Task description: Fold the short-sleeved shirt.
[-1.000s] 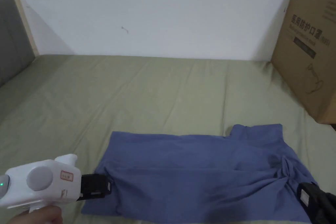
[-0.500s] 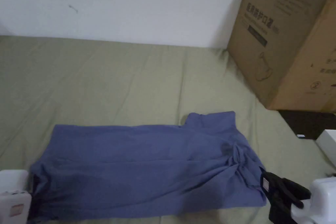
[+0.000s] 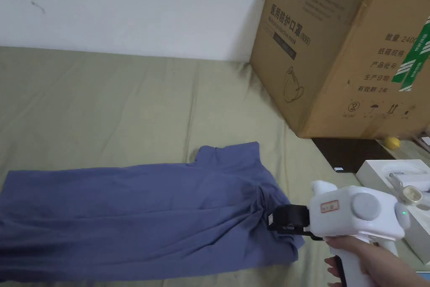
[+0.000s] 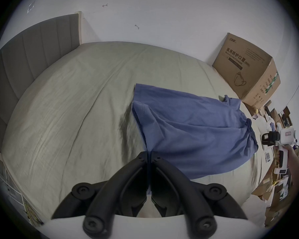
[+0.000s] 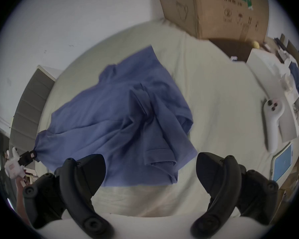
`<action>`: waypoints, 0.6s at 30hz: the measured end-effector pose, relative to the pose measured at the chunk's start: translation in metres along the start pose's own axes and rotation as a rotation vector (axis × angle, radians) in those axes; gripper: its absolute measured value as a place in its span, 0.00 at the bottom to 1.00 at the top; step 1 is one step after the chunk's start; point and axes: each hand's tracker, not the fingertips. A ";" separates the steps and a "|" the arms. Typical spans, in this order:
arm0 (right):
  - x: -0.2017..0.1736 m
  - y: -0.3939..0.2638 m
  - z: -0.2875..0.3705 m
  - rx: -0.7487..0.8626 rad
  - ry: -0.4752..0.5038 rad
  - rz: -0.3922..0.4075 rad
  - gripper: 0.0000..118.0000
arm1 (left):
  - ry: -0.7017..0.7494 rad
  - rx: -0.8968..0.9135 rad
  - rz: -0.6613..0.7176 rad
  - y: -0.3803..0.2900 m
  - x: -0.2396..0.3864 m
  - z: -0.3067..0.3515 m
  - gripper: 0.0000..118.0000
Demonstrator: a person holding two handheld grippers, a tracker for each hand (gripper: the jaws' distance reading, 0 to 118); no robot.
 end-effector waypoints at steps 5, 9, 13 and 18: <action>0.008 -0.002 -0.038 -0.113 -0.098 -0.102 0.56 | 0.036 -0.044 -0.005 -0.008 -0.003 -0.015 0.01; 0.016 -0.007 -0.032 -0.054 -0.086 -0.132 0.17 | 0.048 -0.077 0.015 -0.010 -0.009 -0.020 0.01; 0.013 -0.018 -0.001 -0.022 -0.086 -0.082 0.13 | 0.029 -0.079 0.047 -0.005 -0.012 -0.012 0.01; 0.015 -0.044 0.061 0.043 -0.010 -0.084 0.13 | 0.000 -0.054 0.041 -0.004 -0.013 0.025 0.01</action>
